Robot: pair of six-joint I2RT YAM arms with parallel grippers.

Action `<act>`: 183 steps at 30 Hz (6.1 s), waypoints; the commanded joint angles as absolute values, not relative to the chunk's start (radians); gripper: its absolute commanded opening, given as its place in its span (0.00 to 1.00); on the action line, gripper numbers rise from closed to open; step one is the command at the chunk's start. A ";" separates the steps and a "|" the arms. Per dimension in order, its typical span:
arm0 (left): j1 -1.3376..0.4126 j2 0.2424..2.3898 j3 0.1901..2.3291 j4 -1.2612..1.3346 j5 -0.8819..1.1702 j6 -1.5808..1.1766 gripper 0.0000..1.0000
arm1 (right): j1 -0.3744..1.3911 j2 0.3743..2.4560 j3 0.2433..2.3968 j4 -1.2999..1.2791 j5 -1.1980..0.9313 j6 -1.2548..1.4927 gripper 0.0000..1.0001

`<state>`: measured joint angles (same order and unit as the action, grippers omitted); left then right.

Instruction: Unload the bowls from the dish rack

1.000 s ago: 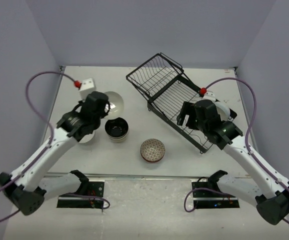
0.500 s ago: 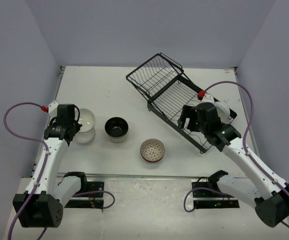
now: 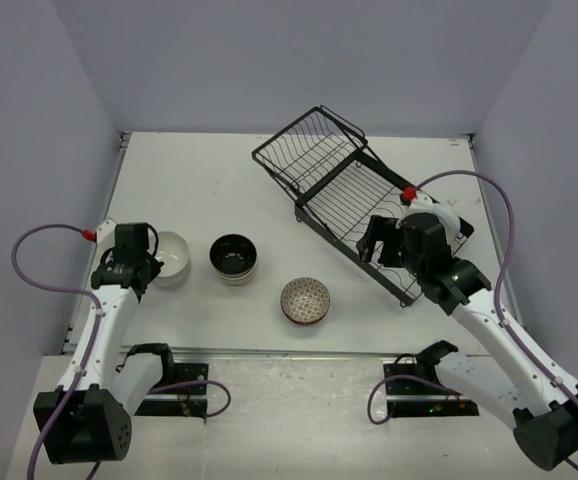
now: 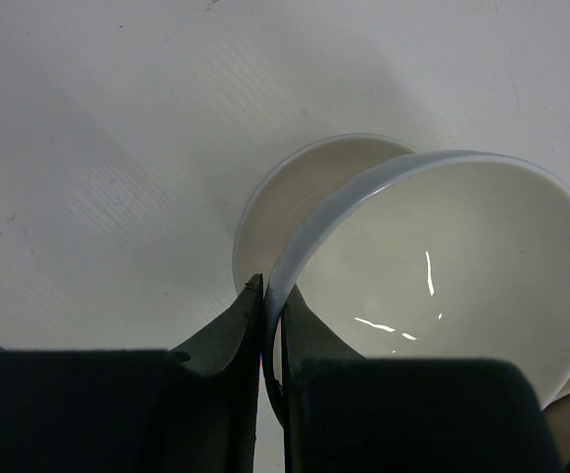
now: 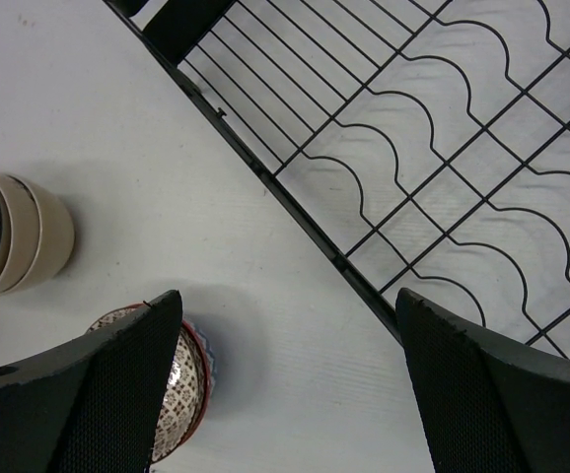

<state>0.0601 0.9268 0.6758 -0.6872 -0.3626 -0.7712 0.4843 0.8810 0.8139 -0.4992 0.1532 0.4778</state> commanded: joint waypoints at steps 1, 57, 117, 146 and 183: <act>0.074 0.881 0.666 -0.601 -0.388 -0.795 0.09 | 0.483 0.862 0.799 -0.460 0.130 0.462 0.89; 0.114 0.859 0.538 -0.514 -0.222 -0.784 0.13 | 0.483 0.772 0.770 -0.440 0.097 0.446 0.89; -0.368 0.776 0.825 -0.472 0.098 -0.403 1.00 | 0.218 1.321 0.772 0.146 0.887 -0.482 0.85; -0.370 0.785 0.779 -0.446 0.060 -0.387 1.00 | 0.198 1.606 0.761 0.428 0.828 -0.761 0.29; -0.370 0.792 0.779 -0.445 0.057 -0.385 1.00 | 0.170 1.416 0.703 0.337 0.710 -0.408 0.00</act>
